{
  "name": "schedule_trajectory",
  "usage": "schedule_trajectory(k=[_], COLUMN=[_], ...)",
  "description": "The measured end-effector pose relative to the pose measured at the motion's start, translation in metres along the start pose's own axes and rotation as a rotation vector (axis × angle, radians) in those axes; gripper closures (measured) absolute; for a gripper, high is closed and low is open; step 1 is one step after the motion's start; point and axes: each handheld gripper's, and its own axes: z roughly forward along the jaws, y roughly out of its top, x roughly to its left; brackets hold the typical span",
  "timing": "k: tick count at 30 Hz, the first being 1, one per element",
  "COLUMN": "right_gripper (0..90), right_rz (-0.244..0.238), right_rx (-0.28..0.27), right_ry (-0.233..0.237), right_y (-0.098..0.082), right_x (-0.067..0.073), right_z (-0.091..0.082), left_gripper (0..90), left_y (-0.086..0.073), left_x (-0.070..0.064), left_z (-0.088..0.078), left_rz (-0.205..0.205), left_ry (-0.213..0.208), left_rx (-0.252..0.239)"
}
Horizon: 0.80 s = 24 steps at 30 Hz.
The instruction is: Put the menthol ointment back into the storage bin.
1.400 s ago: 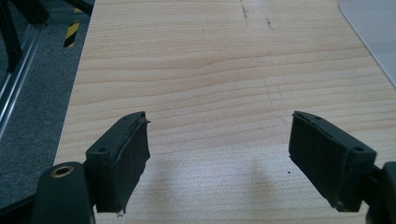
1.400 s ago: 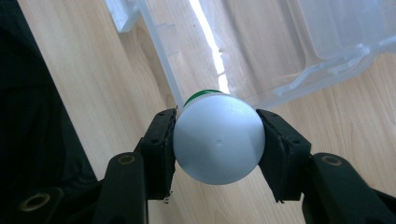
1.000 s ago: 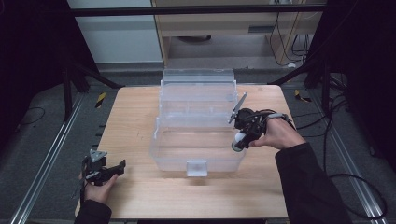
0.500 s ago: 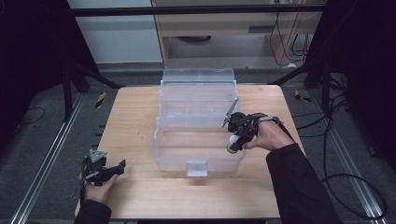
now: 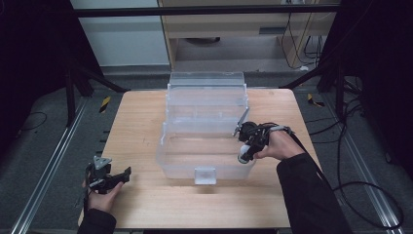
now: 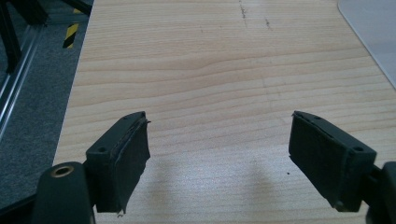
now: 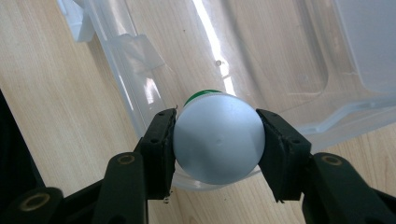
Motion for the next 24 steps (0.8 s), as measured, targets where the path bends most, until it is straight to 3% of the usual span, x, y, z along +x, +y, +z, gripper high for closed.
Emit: schedule_trajectory(k=[24], right_gripper=[50.1], right_rz=[0.005], right_rx=[0.025], right_ry=[0.012], right_y=[-0.007], right_x=[-0.002], right_z=[0.02], left_gripper=[19.6], left_y=[0.0], left_x=[0.0], left_z=[0.001], left_rz=[0.002], left_ry=[0.0], left_rx=[0.003])
